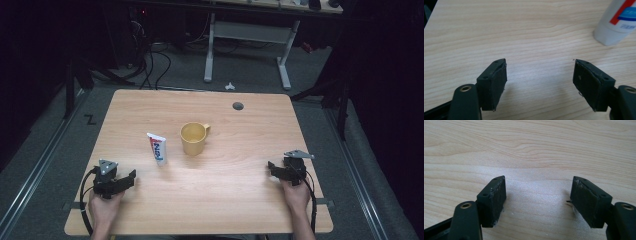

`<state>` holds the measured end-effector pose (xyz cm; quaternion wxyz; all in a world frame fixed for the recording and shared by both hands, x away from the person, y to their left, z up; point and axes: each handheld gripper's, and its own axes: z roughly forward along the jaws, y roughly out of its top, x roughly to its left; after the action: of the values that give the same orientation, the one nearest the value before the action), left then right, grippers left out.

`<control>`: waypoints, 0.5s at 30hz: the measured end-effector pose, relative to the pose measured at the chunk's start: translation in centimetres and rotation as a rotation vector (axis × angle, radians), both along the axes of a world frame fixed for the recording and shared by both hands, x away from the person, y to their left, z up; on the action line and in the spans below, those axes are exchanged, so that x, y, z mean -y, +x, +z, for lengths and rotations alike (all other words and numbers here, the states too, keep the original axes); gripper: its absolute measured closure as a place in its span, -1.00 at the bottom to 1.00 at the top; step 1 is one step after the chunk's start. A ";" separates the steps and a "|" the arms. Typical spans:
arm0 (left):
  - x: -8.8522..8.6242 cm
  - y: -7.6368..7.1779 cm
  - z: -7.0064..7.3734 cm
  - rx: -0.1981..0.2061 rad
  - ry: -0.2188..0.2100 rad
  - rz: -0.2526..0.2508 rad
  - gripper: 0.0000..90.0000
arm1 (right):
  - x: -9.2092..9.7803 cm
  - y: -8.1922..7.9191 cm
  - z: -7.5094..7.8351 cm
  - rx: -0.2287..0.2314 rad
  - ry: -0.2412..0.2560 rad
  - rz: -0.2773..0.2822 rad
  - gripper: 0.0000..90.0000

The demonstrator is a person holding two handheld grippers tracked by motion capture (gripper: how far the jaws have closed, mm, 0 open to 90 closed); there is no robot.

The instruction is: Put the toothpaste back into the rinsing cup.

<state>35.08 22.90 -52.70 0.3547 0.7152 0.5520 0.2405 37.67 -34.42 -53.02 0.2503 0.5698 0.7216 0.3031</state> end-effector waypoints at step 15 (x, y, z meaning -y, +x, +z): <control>2.1 -0.1 1.3 0.001 -0.005 -0.115 -0.40 | -0.1 -0.1 0.0 -0.003 -0.002 0.005 -0.36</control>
<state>34.99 20.79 -51.44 0.3702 0.7446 0.5105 0.2189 37.57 -34.33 -53.01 0.2490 0.5683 0.7237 0.3021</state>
